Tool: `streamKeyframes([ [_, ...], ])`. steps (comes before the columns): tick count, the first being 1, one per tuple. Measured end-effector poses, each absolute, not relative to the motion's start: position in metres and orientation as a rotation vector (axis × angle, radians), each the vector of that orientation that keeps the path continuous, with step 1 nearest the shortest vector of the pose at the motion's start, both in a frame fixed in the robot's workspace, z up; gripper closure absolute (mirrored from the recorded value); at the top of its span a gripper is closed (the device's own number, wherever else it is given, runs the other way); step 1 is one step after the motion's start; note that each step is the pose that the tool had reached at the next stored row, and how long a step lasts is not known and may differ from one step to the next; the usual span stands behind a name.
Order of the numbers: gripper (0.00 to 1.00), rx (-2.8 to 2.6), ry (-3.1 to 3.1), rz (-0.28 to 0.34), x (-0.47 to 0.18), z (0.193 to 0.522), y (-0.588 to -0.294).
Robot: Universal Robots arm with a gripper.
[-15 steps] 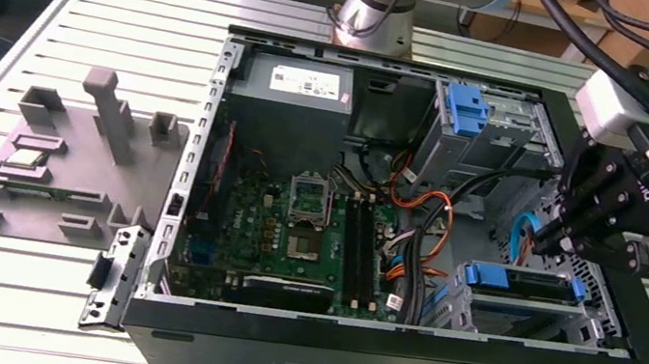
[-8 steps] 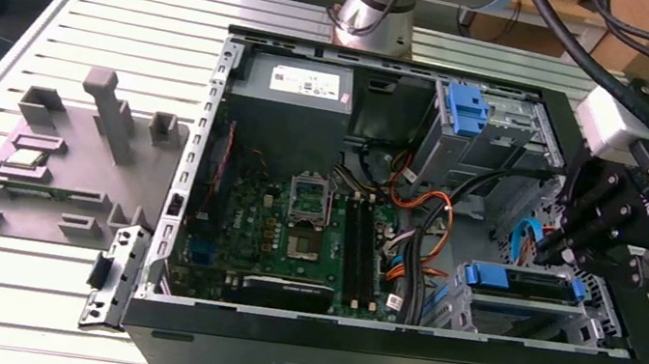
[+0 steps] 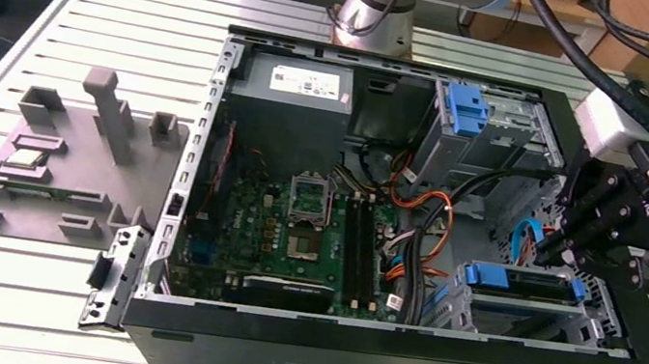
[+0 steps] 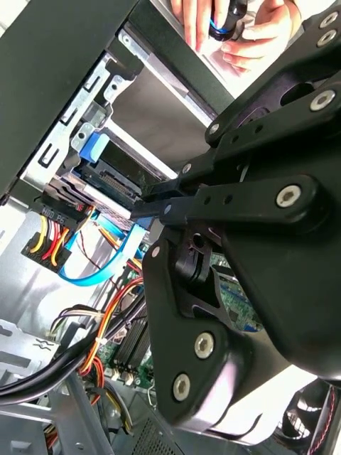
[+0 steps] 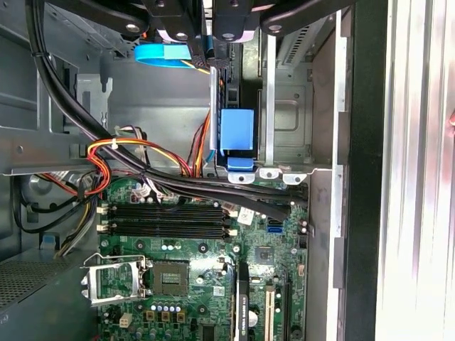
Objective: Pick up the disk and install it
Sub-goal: 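Insert the first disk wire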
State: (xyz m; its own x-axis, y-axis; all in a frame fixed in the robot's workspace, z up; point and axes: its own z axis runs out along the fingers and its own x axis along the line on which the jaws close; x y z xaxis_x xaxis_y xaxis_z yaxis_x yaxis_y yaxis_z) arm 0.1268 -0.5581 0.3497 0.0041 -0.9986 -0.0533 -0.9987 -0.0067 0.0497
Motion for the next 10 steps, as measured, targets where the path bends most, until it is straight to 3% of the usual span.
streamKeyframes([
  [10,0.84,-2.222,2.21,0.11,0.1263,0.3485,-0.5599],
])
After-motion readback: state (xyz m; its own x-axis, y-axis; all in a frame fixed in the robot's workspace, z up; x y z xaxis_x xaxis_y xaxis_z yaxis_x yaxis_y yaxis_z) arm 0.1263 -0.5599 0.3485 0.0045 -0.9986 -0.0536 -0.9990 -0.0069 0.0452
